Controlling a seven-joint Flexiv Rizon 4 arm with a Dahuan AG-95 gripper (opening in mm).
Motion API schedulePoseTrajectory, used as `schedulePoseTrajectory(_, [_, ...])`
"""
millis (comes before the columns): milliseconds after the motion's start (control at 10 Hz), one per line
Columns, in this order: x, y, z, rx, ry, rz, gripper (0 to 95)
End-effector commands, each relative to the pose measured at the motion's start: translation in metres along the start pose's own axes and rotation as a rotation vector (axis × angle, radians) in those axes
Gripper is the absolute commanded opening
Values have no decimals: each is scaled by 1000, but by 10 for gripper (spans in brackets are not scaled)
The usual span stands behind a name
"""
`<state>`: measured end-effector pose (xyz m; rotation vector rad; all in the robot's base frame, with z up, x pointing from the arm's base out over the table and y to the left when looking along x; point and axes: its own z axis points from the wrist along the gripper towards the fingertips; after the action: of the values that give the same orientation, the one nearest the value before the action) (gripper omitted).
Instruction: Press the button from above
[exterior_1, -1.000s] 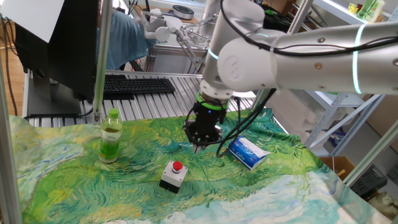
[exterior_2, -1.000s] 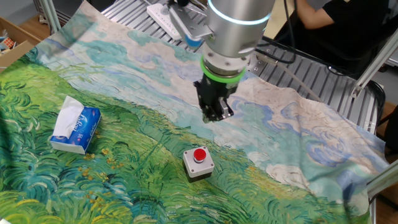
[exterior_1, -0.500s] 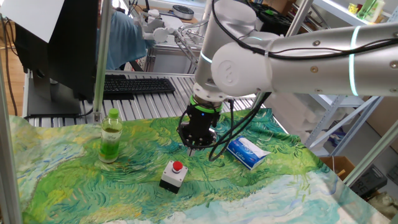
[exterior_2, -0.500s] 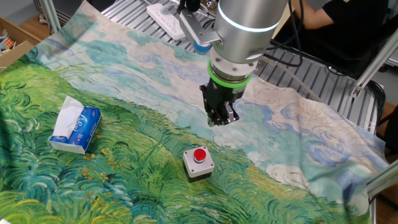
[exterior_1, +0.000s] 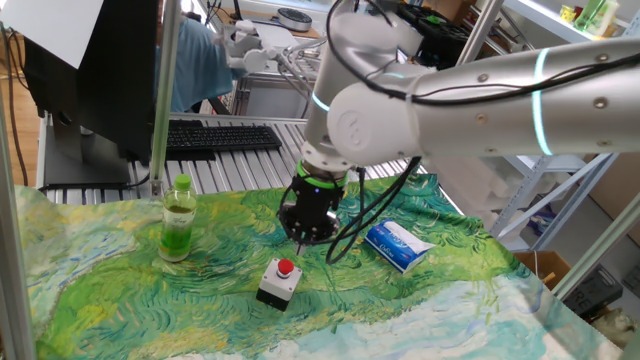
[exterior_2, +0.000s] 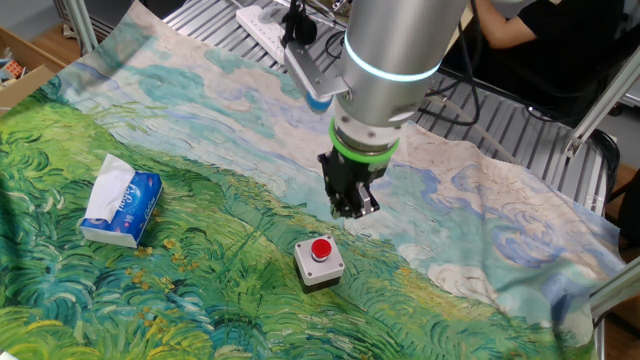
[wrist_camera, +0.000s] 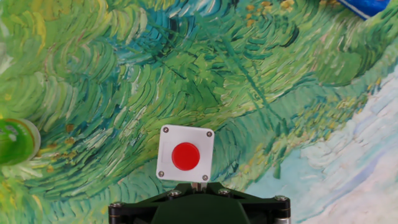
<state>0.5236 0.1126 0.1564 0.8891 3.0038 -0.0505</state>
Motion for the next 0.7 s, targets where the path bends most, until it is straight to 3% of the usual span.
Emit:
schedulePoseTrajectory(100, [-2,0,8,2,-2,6,0])
schedulePoseTrajectory(700, [-4,2,23,0,-1,23,0])
